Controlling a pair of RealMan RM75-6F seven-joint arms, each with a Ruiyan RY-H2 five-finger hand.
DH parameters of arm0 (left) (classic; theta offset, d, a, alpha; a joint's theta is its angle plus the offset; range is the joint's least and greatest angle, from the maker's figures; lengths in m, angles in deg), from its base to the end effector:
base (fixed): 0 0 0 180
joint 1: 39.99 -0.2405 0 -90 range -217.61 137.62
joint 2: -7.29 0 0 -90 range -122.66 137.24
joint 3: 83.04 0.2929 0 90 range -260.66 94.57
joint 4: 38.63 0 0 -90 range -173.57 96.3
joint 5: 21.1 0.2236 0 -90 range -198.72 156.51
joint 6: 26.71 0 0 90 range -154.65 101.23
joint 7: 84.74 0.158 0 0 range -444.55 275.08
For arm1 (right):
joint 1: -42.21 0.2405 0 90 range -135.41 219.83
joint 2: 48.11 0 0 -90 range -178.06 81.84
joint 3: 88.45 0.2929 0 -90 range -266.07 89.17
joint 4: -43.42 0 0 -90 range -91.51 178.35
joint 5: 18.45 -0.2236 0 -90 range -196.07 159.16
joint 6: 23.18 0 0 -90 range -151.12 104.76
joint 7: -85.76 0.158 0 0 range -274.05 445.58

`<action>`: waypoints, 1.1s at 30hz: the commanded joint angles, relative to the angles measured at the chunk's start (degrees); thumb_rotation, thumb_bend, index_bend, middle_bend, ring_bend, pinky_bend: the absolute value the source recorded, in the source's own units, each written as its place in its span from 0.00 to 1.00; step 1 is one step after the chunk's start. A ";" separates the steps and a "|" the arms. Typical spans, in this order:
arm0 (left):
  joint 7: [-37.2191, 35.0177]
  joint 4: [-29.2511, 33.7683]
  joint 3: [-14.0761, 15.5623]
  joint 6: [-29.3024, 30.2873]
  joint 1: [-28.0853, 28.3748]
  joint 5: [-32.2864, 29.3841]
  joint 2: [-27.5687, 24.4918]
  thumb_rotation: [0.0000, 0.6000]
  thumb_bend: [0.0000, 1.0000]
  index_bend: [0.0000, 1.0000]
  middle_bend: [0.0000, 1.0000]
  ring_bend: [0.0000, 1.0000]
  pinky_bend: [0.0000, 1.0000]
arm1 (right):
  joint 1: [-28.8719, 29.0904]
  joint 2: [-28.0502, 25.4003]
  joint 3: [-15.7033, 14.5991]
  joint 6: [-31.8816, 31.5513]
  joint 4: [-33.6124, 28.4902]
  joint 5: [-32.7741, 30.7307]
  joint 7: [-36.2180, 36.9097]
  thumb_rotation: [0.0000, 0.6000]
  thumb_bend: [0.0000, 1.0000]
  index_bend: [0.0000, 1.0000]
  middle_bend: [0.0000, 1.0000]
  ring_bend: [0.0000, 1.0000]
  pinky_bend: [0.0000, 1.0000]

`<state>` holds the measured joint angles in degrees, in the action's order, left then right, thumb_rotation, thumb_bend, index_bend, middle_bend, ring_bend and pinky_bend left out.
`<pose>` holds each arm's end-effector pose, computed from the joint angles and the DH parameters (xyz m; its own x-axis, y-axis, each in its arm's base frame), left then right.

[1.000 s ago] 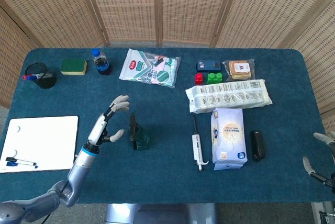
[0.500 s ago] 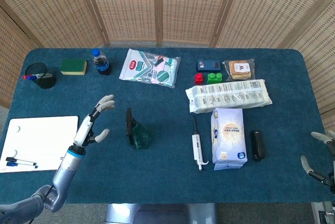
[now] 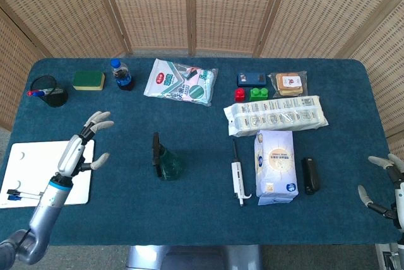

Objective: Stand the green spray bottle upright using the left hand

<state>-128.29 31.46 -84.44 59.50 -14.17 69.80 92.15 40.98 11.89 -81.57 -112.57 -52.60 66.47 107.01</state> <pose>-0.2785 0.3158 0.0576 -0.2696 0.1709 0.9477 0.8643 -0.3911 0.3164 -0.3516 -0.1757 0.2045 0.0463 0.1276 0.9907 -0.9978 0.0523 0.0399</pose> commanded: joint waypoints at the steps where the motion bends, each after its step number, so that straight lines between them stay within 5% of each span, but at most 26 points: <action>1: 7.07 7.67 1.84 -2.43 -2.26 -1.33 -7.79 0.36 0.30 0.23 0.14 0.06 0.24 | 0.63 -0.51 0.10 0.96 -0.50 -0.32 -0.82 1.00 0.38 0.25 0.29 0.11 0.17; 11: 20.81 21.71 5.73 -6.88 -6.19 -4.90 -23.16 0.42 0.30 0.26 0.17 0.07 0.26 | 2.75 -2.22 0.18 4.66 -2.04 -1.85 -7.73 1.00 0.38 0.26 0.29 0.11 0.17; 15: 29.69 27.01 8.24 -6.62 -9.77 -7.11 -29.64 0.46 0.30 0.27 0.17 0.08 0.26 | 3.54 -2.07 0.31 5.34 -2.24 -3.39 -16.39 1.00 0.38 0.27 0.29 0.11 0.17; 24: 38.62 29.63 8.78 0.56 -17.19 -8.33 -30.85 0.51 0.30 0.28 0.18 0.08 0.23 | 4.23 -0.04 0.68 4.46 -1.64 -4.38 -23.62 1.00 0.38 0.28 0.30 0.09 0.17; 33: 37.05 28.66 7.61 2.49 -19.74 -6.40 -29.46 0.53 0.30 0.30 0.20 0.08 0.23 | 4.70 1.07 0.56 4.26 -0.78 -3.67 -23.48 1.00 0.38 0.29 0.30 0.09 0.17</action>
<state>-91.13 60.24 -76.69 62.01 -33.82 63.26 62.57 45.64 12.93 -81.01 -108.35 -53.42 62.80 83.49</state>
